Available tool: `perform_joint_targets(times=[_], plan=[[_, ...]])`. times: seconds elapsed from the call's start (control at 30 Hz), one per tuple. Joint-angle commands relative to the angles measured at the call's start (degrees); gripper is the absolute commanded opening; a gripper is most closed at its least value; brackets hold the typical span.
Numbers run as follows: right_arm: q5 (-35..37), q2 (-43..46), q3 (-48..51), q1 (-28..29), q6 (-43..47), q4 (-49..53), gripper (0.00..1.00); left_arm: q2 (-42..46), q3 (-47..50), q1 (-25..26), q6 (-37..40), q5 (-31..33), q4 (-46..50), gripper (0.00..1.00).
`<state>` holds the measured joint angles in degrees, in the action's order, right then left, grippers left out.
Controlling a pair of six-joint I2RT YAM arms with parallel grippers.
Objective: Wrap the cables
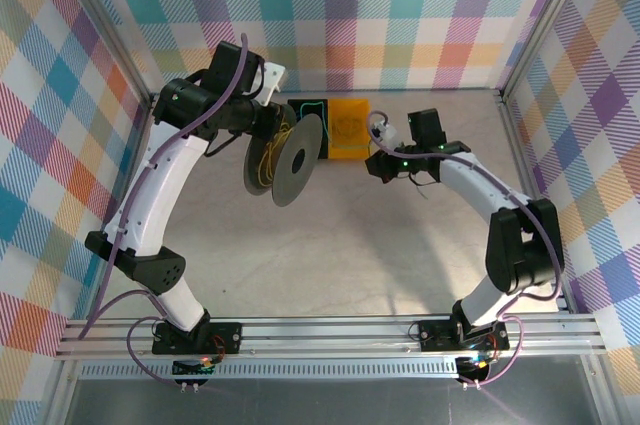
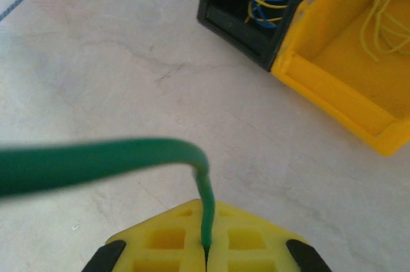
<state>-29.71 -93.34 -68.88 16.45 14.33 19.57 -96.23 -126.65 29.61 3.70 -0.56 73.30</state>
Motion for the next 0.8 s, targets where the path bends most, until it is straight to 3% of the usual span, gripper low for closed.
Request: perform_joint_targets(times=[0.0, 0.27, 0.47, 0.63, 0.77], plan=[[5.0, -3.2, -5.0, -1.5, -0.9, 3.6, 0.00, 3.9, -0.3, 0.2, -0.7, -3.0, -0.5, 0.00], [12.3, -10.7, -13.3, -2.9, -2.1, 9.3, 0.00, 6.8, 1.1, -0.9, 0.6, -14.0, 1.0, 0.00], [15.9, -13.8, -12.9, -2.8, -2.9, 10.6, 0.00, 9.5, 1.1, -5.5, -3.5, -22.2, -4.8, 0.00], [17.8, -11.4, -5.9, -2.0, -4.9, 8.5, 0.00, 11.5, 4.6, -12.3, -14.0, -25.8, -18.4, 0.00], [21.1, -8.1, -0.7, 0.8, -6.6, 7.4, 0.00, 12.1, 8.2, -15.3, -23.1, -24.8, -30.6, 0.00]])
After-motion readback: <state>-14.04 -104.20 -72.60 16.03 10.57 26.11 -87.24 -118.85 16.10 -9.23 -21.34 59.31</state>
